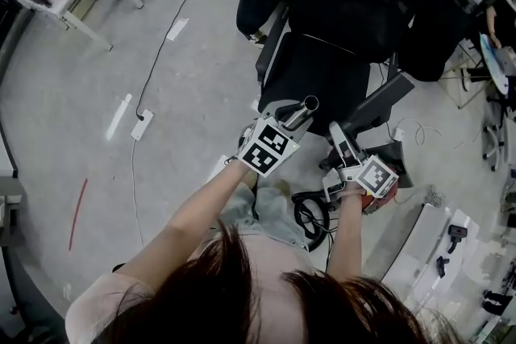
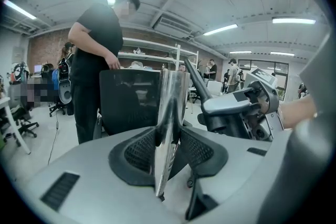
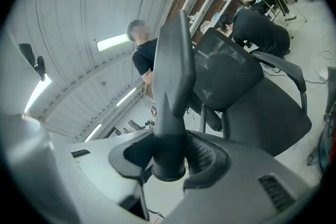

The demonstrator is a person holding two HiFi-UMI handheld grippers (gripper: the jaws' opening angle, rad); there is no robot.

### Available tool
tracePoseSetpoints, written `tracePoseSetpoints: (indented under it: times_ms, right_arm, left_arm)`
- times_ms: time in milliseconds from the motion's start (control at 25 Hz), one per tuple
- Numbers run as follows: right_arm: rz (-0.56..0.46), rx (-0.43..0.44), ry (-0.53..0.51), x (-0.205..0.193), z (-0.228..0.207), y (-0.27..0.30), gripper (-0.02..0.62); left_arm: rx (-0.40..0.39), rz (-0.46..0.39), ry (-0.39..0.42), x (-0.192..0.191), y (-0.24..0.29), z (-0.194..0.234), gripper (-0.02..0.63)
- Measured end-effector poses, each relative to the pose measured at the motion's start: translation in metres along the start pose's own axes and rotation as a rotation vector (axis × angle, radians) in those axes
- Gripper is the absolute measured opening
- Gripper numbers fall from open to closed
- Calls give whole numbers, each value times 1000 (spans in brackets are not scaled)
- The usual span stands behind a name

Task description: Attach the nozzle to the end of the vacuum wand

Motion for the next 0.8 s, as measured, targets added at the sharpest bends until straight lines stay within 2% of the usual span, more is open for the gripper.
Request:
tracePoseSetpoints:
  times_ms: [200,800]
  right_arm:
    - [-33,9,17,16,5,0,179]
    - [-49,80,-49,50,22,21,179]
  left_arm:
    - [-9,7,5,3,8,-6,150]
    - [-24,10,9,3,21,-9,150]
Point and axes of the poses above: the fingertips, and each gripper's own axes: y forward along the fingers, z to its left, x out of its top, the point moved 2 cm from there along -y, backward along the fingers, and after that the axes turned 7 degrees about x, right-handed, at the moved point
